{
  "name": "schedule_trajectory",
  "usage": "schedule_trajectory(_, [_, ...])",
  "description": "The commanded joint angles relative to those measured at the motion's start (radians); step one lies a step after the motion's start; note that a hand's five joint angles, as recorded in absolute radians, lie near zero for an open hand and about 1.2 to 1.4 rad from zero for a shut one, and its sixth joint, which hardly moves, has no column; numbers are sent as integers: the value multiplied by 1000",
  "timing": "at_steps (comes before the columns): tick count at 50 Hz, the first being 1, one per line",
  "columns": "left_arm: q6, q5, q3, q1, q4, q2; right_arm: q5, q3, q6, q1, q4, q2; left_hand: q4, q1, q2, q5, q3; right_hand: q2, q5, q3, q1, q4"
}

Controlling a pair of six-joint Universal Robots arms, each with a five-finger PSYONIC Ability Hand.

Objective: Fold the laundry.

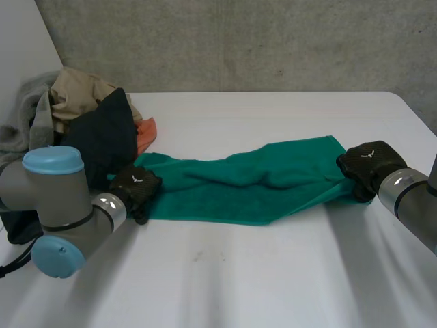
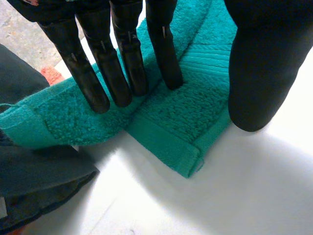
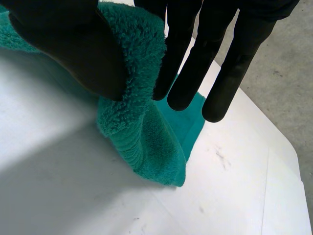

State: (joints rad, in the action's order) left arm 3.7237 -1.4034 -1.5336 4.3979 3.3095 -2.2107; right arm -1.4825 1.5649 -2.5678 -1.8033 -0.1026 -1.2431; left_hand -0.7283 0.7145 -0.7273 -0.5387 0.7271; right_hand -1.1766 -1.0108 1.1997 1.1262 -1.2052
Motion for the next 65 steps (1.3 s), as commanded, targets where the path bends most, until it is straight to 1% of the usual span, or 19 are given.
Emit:
schedule_trajectory(1, [1,0,38,2,-5,-24,4,6,0,-1,3,1,-122,136,-123,-137,123,-220,-211,197,270,-191])
schedule_trajectory(5, [1,0,58,2,-18,-40,4,7,0,-1,3,1,-146,159,-147,-161,147,-220,-211,197,270,-191])
schedule_trajectory(11, [-1,1,84,2,-21,-44,4,7,0,-1,3,4,-287,300,-288,-302,288,-220,-211,197,270,-191])
schedule_trajectory(27, [-27,0,153,-9,-21,-76,4,12,1,-7,3,8,-181,195,-182,-196,182,-220,-211,197,270,-191])
schedule_trajectory(30, [-25,0,156,-9,-21,-76,4,12,1,-7,3,10,-239,253,-240,-254,241,-220,-211,197,270,-191])
schedule_trajectory(33, [-25,0,162,-11,-24,-75,4,12,1,-5,4,10,-629,642,-630,-644,630,-220,-211,197,270,-191])
schedule_trajectory(34, [-24,0,162,-11,-24,-75,2,11,1,-4,4,10,-668,681,-669,-683,669,-220,-211,197,270,-191])
schedule_trajectory(40, [-28,-11,142,-29,-50,-47,2,4,1,1,4,7,-668,682,-669,-683,669,-220,-211,197,270,-191])
schedule_trajectory(42, [-33,-12,130,-35,-67,-11,5,1,1,1,3,7,-668,682,-669,-683,669,-220,-211,197,270,-191])
schedule_trajectory(43, [-36,-11,103,-37,-76,41,7,-3,1,2,1,5,-668,682,-669,-683,669,-220,-211,197,270,-191])
schedule_trajectory(49, [-35,-11,4,-38,-82,206,1,-14,15,5,-11,-21,-668,682,-669,-683,669,-220,-211,197,270,-191])
schedule_trajectory(50, [-35,-12,-9,-40,-85,239,-1,-23,18,7,-20,-50,-668,682,-669,-683,669,-220,-211,197,270,-191])
schedule_trajectory(51, [-36,-14,-38,-41,-87,314,-1,-26,20,7,-26,-68,-668,682,-669,-683,669,-220,-211,197,270,-191])
schedule_trajectory(54, [-36,-15,-80,-40,-87,429,-1,-51,32,27,-70,-151,-668,682,-669,-683,669,-220,-211,197,270,-191])
schedule_trajectory(55, [-35,-19,-95,-40,-87,501,-1,-61,41,39,-86,-171,-668,682,-669,-683,669,-220,-211,197,270,-191])
schedule_trajectory(58, [-36,-34,-103,-35,-90,600,5,-104,101,83,-162,-252,-668,682,-669,-683,669,-220,-211,197,270,-191])
schedule_trajectory(59, [-39,-51,-106,-31,-97,656,7,-114,119,94,-182,-272,-668,682,-669,-683,669,-220,-211,197,270,-191])
schedule_trajectory(61, [-42,-74,-106,-32,-119,712,14,-143,177,120,-233,-318,-668,682,-669,-683,669,-220,-211,197,270,-191])
schedule_trajectory(65, [-39,-78,-115,-40,-159,732,39,-178,274,137,-301,-340,-668,682,-669,-683,669,-220,-211,197,270,-191])
